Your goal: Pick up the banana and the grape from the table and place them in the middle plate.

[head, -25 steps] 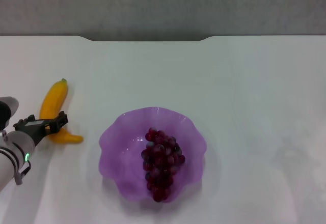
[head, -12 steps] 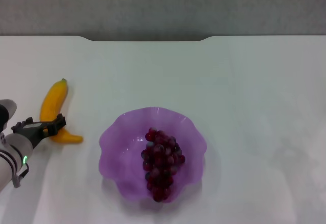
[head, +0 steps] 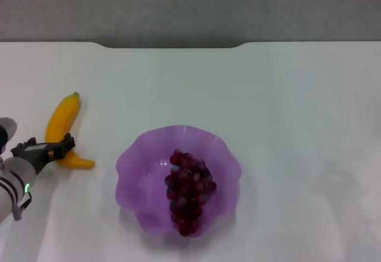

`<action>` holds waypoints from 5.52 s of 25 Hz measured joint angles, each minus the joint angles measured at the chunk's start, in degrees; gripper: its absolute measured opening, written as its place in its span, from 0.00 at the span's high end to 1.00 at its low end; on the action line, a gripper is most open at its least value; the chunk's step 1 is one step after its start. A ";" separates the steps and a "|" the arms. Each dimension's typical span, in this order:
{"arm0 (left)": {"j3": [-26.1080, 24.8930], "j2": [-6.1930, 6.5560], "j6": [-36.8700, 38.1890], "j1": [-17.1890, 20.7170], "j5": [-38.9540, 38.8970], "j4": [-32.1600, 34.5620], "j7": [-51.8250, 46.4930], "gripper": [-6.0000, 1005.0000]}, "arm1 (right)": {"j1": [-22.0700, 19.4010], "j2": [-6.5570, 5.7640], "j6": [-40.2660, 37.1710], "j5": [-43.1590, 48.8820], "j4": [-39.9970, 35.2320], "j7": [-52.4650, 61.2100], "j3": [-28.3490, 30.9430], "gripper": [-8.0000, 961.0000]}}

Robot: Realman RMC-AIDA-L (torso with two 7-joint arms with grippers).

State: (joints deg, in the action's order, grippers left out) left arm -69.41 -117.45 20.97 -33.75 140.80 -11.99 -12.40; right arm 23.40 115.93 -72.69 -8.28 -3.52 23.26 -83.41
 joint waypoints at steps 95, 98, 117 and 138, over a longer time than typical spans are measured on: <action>28.67 0.67 44.82 0.36 23.79 5.05 -19.30 0.51 | 0.88 -0.26 4.58 0.72 0.10 -0.41 -1.32 0.99; 27.70 0.64 39.09 0.24 23.77 2.96 -18.84 0.51 | 0.88 -0.27 4.57 0.72 0.11 -0.40 -1.32 0.99; 24.02 0.49 29.76 0.49 23.65 0.12 -16.59 0.52 | 0.79 -0.17 4.57 0.72 0.33 0.01 -1.50 0.99; 18.88 1.18 37.75 1.29 23.66 -1.24 -15.19 0.16 | 0.75 -0.25 4.57 0.72 0.53 0.04 -1.49 0.99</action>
State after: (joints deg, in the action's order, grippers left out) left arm -50.53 -116.27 58.72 -32.47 164.45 -13.23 -27.59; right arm 24.15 115.68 -68.12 -7.55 -2.99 23.29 -84.90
